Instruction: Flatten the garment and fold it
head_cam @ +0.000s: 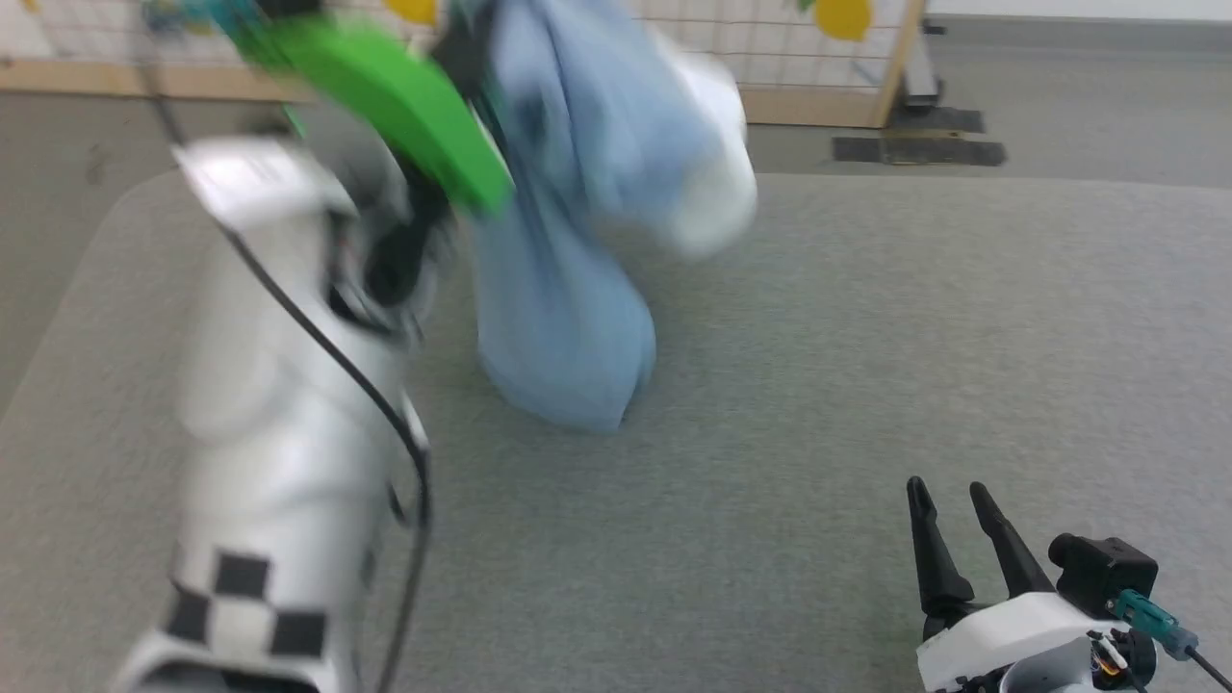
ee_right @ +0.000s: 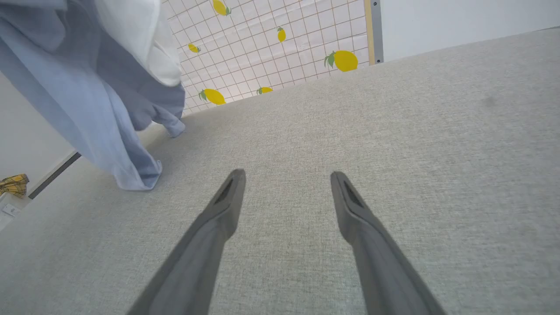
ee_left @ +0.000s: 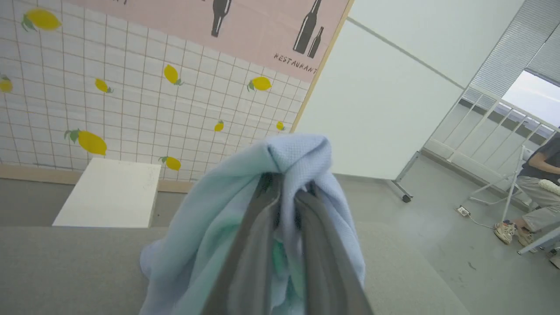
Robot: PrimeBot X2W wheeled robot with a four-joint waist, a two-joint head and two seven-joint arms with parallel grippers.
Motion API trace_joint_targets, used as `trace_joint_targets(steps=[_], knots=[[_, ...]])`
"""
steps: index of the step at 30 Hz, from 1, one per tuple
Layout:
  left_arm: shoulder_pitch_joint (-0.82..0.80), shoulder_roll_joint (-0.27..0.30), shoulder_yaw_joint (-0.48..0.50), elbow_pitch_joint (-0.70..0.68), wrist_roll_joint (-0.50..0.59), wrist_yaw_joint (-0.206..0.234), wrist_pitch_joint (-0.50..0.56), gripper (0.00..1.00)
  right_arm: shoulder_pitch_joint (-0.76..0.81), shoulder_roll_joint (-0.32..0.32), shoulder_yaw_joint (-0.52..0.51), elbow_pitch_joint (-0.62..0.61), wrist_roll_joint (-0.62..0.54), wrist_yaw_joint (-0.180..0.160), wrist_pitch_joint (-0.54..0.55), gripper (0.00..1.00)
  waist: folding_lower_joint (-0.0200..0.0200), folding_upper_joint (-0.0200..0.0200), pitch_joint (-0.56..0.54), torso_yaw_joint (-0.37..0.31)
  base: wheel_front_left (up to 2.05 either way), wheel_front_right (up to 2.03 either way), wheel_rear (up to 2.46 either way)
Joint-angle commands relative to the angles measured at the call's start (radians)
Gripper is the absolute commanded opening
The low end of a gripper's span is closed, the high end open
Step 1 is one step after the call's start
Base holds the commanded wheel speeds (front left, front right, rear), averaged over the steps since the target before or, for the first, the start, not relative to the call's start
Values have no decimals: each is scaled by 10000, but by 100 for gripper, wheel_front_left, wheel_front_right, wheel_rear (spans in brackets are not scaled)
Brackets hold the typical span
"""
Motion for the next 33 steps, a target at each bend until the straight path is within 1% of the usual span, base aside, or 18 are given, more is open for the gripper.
trace_joint_targets(steps=[1,4,7,8,11,12,13,14,17,20,22,24,28,33], knots=[[694,-134,-235,154,-100,89,-47,0,37,-1,5,13,-9,-15,-113,100,0,-1,-259,-641,0,0,0],[1955,-202,-1229,824,319,98,21,0,62,-1,-37,21,-54,-15,-129,100,0,-1,-272,-785,0,0,0],[3115,-245,-2092,1610,501,133,278,0,96,-1,-51,26,-82,-15,-119,100,0,-1,-301,-875,0,0,0],[3438,-248,-2520,1916,745,105,423,0,97,-1,-50,25,-87,-15,-109,100,0,-1,-314,-900,0,0,0],[4127,-266,-2889,2562,589,188,792,0,91,-1,-58,3,-92,-15,-78,100,0,-1,-342,-920,0,0,0],[4221,-271,-2996,2688,563,229,889,16,104,-1,-91,-9,-89,-15,-81,100,0,-1,-354,-881,0,0,0],[4271,-275,-2955,2728,419,279,895,85,119,-1,-115,-13,-86,-15,-83,100,0,-1,-377,-846,0,0,0],[4260,-280,-2895,2705,241,329,875,100,140,-1,-120,-16,-80,-15,-82,100,0,-1,-404,-792,0,0,0],[4039,-286,-2607,2331,-369,385,715,100,196,-1,-103,7,-54,-15,-63,100,0,-1,-504,-628,0,0,0],[3720,-289,-2159,1630,-1061,437,446,100,243,-1,-106,37,5,-15,-68,100,0,-1,-632,-452,0,0,0],[3520,-195,-1878,1166,-1149,474,181,100,293,-1,-103,57,39,-15,-76,100,0,-1,-733,-326,0,0,0],[3404,24,-1482,672,-1171,546,-296,100,334,-1,-94,68,71,-15,-75,100,0,-1,-822,-201,0,0,0],[3676,786,-871,-140,-465,827,-1966,100,392,-1,-12,57,153,-15,-32,100,0,-1,-958,11,0,0,0],[4882,1639,-686,-775,775,997,-4170,100,481,-1,-17,24,101,-15,162,100,0,-1,-1055,241,0,0,0]])
